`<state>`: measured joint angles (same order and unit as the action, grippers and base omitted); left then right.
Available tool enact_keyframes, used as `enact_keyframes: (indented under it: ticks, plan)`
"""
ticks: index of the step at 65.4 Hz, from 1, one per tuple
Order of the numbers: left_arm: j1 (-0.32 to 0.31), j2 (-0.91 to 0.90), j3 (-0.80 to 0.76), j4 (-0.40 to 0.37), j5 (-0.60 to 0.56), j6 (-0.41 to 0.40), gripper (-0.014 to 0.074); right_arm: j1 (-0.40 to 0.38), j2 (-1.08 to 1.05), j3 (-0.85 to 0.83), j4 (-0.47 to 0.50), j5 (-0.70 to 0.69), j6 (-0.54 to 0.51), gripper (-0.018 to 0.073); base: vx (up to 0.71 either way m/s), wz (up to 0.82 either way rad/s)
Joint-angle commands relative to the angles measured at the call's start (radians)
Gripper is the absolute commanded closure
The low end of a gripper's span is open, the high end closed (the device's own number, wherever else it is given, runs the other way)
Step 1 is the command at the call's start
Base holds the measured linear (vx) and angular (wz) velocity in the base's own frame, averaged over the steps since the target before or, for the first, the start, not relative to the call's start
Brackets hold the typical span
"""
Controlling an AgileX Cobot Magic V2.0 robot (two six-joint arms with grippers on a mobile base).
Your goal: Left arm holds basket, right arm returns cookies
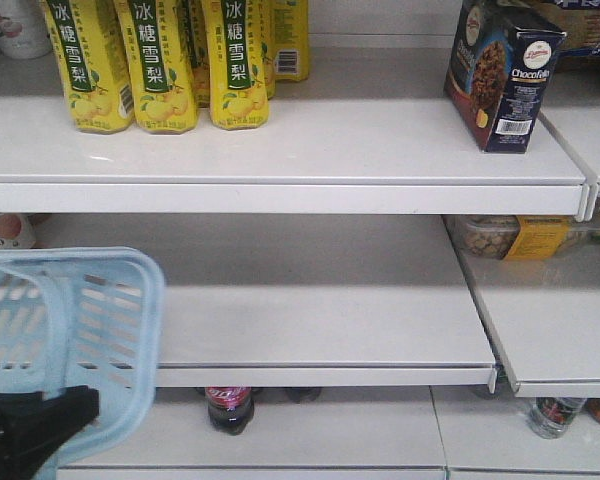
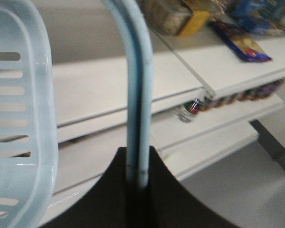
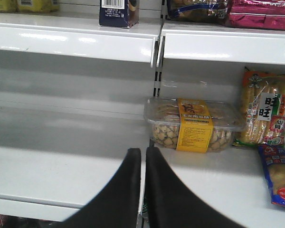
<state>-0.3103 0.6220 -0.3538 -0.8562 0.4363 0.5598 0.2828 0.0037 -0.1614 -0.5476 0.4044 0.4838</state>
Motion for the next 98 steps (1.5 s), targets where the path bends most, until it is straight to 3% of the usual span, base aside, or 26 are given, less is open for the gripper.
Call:
enact_keyframes:
  ticks: [1,13,18,22,36,57,98]
  plan:
    - [0.001,-0.087,0.016,0.181,-0.17,-0.201,0.0599,-0.002,0.013,-0.028,-0.023,-0.055,-0.005,0.0566,0.0,0.0]
    - [0.001,-0.244,0.14,0.646,-0.303,-0.62,0.0599,-0.002,0.013,-0.028,-0.023,-0.055,-0.005,0.0566,0.0,0.0]
    - [0.004,-0.283,0.195,0.756,-0.345,-0.726,0.0599,-0.002,0.013,-0.028,-0.023,-0.055,-0.005,0.0566,0.0,0.0]
    - [0.014,-0.32,0.237,0.817,-0.362,-0.766,0.0599,-0.002,0.013,-0.028,-0.023,-0.055,-0.005,0.0566,0.0,0.0]
    - [0.133,-0.465,0.358,0.867,-0.379,-0.765,0.0599,-0.002,0.013,-0.028,-0.023,-0.055,-0.005,0.0566,0.0,0.0]
    - [0.272,-0.613,0.359,0.893,-0.327,-0.764,0.0599,-0.002,0.013,-0.028,-0.023,-0.055,-0.005,0.0566,0.0,0.0]
    - [0.284,-0.649,0.359,0.893,-0.343,-0.762,0.0599,-0.002,0.013,-0.028,-0.023,-0.055,-0.005,0.0566,0.0,0.0]
